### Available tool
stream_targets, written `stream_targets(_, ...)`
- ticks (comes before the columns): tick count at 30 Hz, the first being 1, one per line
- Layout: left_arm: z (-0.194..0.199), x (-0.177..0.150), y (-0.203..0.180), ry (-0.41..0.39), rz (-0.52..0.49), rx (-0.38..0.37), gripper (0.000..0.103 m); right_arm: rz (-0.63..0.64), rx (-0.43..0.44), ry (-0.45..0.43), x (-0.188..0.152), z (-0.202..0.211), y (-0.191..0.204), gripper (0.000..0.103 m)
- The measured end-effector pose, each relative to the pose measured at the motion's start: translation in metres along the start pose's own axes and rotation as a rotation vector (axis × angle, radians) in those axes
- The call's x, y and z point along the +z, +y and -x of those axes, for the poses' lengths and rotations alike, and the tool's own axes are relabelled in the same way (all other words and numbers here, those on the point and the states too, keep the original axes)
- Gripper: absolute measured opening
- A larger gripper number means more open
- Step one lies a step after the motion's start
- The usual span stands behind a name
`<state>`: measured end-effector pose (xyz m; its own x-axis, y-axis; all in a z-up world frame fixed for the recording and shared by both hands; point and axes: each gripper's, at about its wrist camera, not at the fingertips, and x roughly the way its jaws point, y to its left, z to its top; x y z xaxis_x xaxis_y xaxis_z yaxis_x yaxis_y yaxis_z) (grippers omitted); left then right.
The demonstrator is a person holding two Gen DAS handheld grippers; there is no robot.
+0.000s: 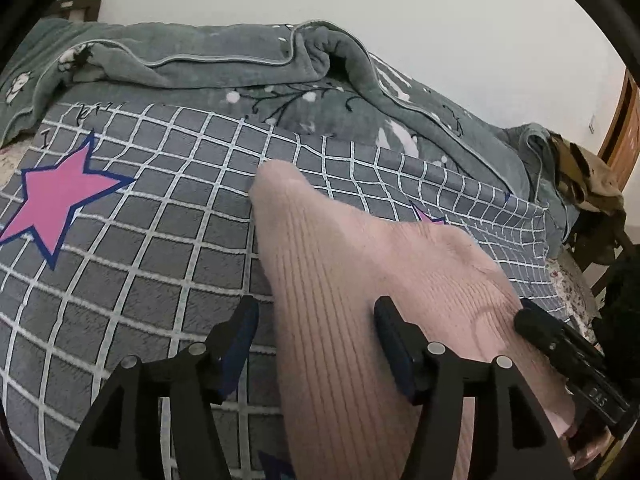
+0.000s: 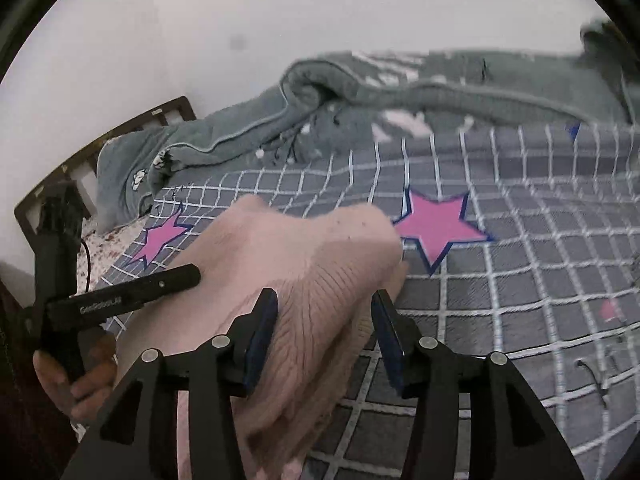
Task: Fold small clothes
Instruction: 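Smooth the folded sweater bundle flat with both open tools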
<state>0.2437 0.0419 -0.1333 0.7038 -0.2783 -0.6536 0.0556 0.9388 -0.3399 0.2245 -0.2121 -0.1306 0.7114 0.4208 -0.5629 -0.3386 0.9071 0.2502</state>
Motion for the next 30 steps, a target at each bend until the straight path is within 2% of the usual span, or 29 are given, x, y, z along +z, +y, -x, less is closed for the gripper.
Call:
stream_targets(2,0.006,-0.003,0.001,-0.012,0.006,0.003,0.059,-0.002,0.021,-0.035,-0.003,0.013,0.003,0.048)
stream_targets(5,0.016,-0.008,0.002,-0.044,-0.001,0.025,0.061,0.026,0.099,-0.078,-0.006,0.030,0.018,0.048)
stream_targets(11,0.029,-0.011,0.009,-0.071,0.032,0.027,0.061,0.249,0.111,-0.088,-0.029,0.034,0.076,0.047)
stream_targets(13,0.034,-0.011,0.012,-0.084,0.032,0.040,0.061,0.305,0.093,-0.063,-0.039,0.026,0.087,0.047)
stream_targets(15,0.036,-0.013,0.016,-0.090,0.032,0.052,0.061,0.372,-0.022,-0.017,-0.050,0.008,0.093,0.040)
stream_targets(17,0.038,-0.014,0.022,-0.087,0.034,0.065,0.061,0.372,-0.065,0.046,-0.055,-0.008,0.086,0.038)
stream_targets(23,0.039,-0.017,0.035,-0.068,0.035,0.075,0.061,0.410,-0.043,0.107,-0.052,-0.007,0.081,0.039)
stream_targets(27,0.042,-0.016,0.037,-0.076,0.039,0.062,0.061,0.361,0.057,0.063,-0.037,0.011,0.072,0.038)
stream_targets(30,0.040,-0.011,0.037,-0.081,0.054,0.042,0.061,0.293,0.052,-0.015,-0.014,0.013,0.064,0.038)
